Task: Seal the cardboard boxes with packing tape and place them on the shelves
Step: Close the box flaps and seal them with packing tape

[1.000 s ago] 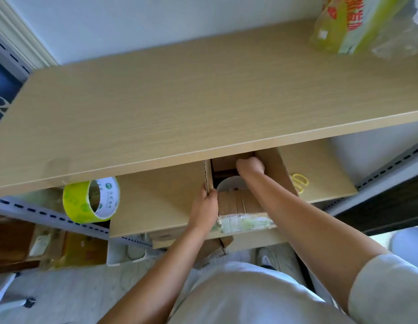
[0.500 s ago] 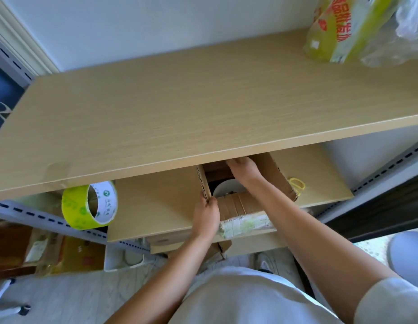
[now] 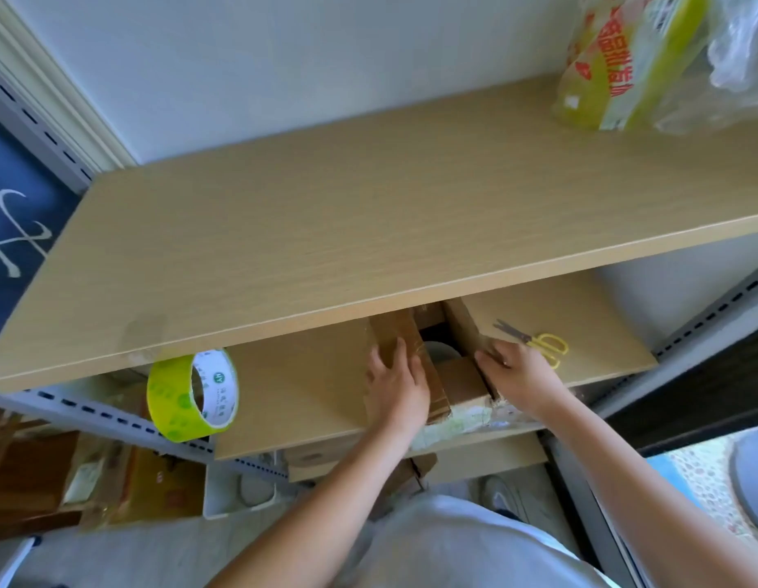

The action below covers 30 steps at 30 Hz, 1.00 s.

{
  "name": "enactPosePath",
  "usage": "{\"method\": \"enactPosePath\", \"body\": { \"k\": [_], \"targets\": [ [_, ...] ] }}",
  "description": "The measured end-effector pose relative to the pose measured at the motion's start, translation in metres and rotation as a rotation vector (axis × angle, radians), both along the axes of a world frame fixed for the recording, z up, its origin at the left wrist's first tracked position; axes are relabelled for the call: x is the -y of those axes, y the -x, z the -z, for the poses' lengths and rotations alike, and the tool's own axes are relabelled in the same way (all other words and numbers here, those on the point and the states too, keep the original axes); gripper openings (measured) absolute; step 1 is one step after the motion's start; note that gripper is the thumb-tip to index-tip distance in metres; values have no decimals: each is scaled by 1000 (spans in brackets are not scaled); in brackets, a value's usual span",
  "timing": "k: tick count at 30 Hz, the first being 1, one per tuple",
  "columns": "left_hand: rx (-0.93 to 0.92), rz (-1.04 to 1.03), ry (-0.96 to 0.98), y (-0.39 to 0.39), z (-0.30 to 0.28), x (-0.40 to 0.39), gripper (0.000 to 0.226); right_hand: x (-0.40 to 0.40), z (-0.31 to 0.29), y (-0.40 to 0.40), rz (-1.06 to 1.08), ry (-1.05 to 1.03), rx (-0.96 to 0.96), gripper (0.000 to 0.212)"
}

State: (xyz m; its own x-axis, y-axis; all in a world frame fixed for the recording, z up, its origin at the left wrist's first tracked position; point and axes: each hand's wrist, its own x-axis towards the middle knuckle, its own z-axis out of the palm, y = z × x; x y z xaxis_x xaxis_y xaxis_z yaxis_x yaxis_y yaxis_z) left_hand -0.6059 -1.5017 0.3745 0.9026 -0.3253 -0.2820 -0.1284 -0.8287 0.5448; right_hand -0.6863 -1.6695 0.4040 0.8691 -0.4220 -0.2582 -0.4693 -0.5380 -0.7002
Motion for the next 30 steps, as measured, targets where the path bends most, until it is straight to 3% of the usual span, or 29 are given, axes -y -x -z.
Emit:
{"method": "enactPosePath", "body": {
  "k": [1,4,8,12,15,20,22,24,26,28,30],
  "targets": [
    [77,23,-12,-3,4,-5,51,-3,0,1,-23,-80,-11,18],
    [108,17,54,-9,14,-16,54,-14,6,4,-70,-198,-20,57],
    [-220,-215,180,-9,31,-18,84,-31,28,11,-172,-86,30,62],
    [-447,-327,195,-2,33,-13,86,-42,36,16,89,-130,-16,91],
    [-519,-412,231,5,28,-7,80,-39,40,11,146,-199,-68,88],
    [-738,-517,373,14,22,-4,76,-15,27,-1,-65,-106,-40,74],
    [-766,-435,366,21,22,-5,70,-1,22,-12,-144,-65,-50,73],
    [-719,-316,288,22,16,-11,68,11,20,-22,-154,-20,-66,70],
    [-559,-314,231,4,14,-22,80,15,24,-28,-31,6,-87,74],
    [-225,-313,201,-27,8,-34,97,5,25,-28,251,-105,-111,84],
    [73,-268,99,-61,8,-41,90,-15,27,-27,457,-222,-138,82]
  ]
}}
